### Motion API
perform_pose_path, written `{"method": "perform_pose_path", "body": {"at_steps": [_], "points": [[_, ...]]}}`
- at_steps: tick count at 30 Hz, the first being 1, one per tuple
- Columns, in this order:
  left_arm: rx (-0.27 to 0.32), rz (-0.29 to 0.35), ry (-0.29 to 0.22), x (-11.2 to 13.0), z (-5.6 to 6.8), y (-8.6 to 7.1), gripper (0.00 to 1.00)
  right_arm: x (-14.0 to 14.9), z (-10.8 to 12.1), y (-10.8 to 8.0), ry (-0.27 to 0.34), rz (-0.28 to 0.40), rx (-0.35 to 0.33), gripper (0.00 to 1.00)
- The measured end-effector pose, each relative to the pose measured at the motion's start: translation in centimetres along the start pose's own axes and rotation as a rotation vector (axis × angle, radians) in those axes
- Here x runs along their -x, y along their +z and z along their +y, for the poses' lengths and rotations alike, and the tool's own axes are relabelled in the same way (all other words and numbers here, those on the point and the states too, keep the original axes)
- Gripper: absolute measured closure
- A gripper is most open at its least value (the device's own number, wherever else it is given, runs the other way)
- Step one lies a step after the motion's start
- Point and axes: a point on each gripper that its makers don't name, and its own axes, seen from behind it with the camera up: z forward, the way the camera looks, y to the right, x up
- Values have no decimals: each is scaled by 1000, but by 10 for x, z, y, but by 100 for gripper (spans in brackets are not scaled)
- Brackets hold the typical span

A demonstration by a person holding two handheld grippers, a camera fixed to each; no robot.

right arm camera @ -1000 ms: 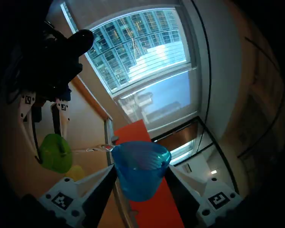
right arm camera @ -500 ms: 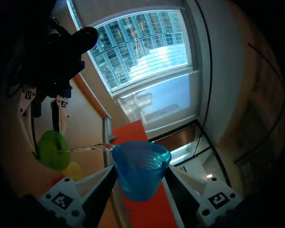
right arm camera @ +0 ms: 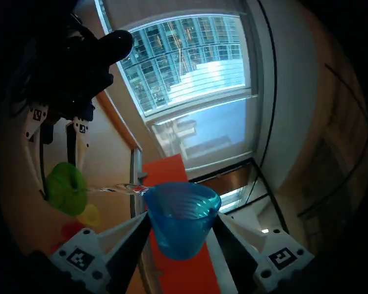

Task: Pour water

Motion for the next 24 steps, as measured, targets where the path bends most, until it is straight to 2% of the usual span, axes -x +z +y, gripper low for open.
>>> {"method": "perform_pose_path", "body": {"at_steps": [24], "points": [[-1, 0, 1, 1, 2, 0, 19, 0, 14, 1, -96, -5, 30, 14]]}}
